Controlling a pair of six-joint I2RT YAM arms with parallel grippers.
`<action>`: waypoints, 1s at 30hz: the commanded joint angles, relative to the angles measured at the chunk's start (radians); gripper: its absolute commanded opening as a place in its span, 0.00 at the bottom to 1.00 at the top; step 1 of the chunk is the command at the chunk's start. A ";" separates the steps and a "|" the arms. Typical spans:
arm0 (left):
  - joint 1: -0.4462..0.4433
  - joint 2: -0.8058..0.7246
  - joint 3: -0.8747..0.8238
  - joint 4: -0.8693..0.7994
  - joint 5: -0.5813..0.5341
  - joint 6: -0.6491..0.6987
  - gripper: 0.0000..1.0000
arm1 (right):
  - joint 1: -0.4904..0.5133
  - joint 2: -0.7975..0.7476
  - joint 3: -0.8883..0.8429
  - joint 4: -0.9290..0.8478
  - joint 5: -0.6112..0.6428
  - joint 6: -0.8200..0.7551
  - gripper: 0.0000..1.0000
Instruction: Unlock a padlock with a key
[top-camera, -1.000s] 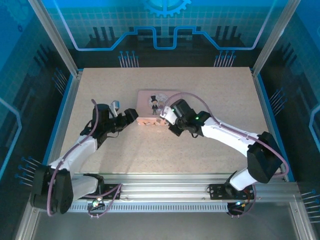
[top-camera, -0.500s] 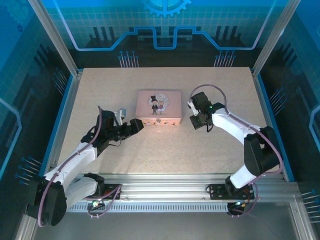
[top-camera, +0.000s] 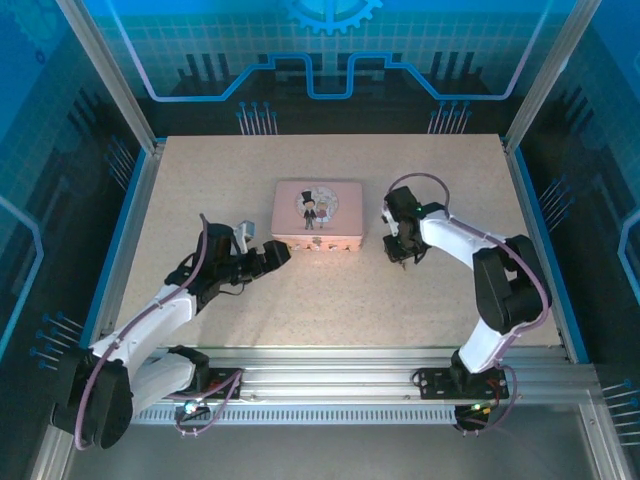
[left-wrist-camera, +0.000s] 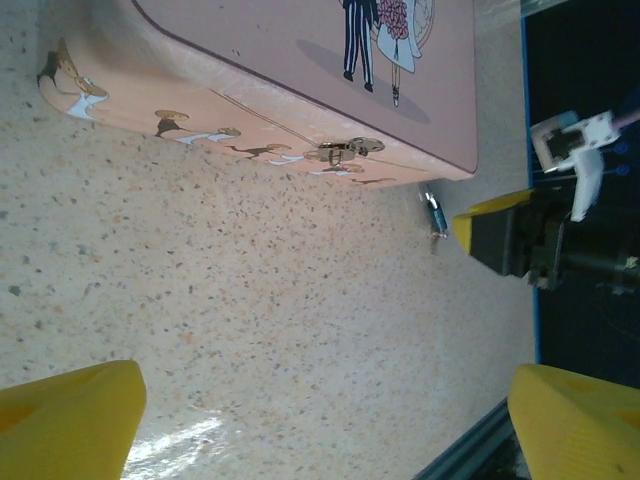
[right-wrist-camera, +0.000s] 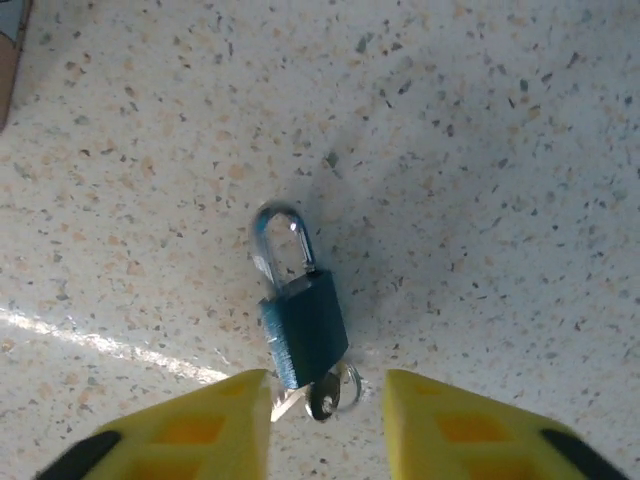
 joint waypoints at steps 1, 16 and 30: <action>-0.005 0.008 0.106 -0.098 -0.062 0.068 0.99 | -0.041 -0.113 0.028 -0.012 -0.034 0.021 0.93; 0.169 0.059 0.248 -0.134 -0.544 0.426 0.99 | -0.143 -0.373 -0.249 0.560 0.149 0.051 1.00; 0.261 0.336 -0.028 0.537 -0.589 0.552 0.99 | -0.174 -0.268 -0.605 1.247 0.198 -0.129 1.00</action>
